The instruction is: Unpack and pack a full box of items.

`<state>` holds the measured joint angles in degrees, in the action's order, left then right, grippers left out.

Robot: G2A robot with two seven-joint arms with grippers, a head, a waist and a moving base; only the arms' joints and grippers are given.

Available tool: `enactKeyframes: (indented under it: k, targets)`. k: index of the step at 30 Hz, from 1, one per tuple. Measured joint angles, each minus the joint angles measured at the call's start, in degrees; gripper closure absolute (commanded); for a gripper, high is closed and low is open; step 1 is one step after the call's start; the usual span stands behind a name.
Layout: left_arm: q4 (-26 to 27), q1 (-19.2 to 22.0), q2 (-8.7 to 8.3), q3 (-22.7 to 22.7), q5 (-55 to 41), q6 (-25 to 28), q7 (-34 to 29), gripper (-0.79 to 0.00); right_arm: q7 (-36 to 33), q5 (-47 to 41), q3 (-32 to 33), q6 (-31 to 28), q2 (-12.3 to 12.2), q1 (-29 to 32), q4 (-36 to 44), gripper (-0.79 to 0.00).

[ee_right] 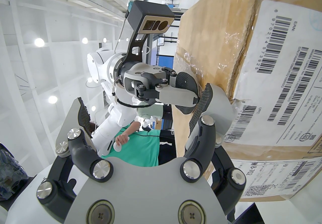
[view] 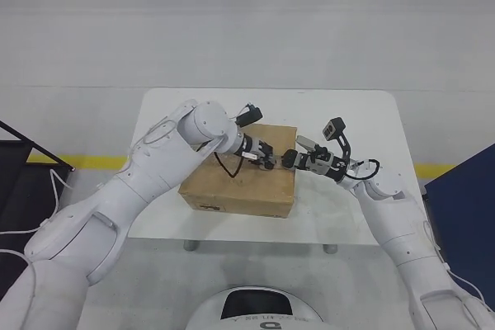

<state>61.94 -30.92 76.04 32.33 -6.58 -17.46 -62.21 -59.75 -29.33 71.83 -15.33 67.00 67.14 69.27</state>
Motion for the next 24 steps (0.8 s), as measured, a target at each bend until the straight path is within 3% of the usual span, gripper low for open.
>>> enactKeyframes:
  k: [10,24]
  targets:
    - [-0.15,-2.31,-1.63,4.03,-0.39,0.26,-1.41,0.000,0.00,0.00,0.00,0.00,0.00,0.00,0.00,-0.785]
    - [5.52,-9.49,-7.12,14.39,4.12,-3.65,-2.19,0.000,0.00,0.00,0.00,0.00,0.00,0.00,0.00,-0.785]
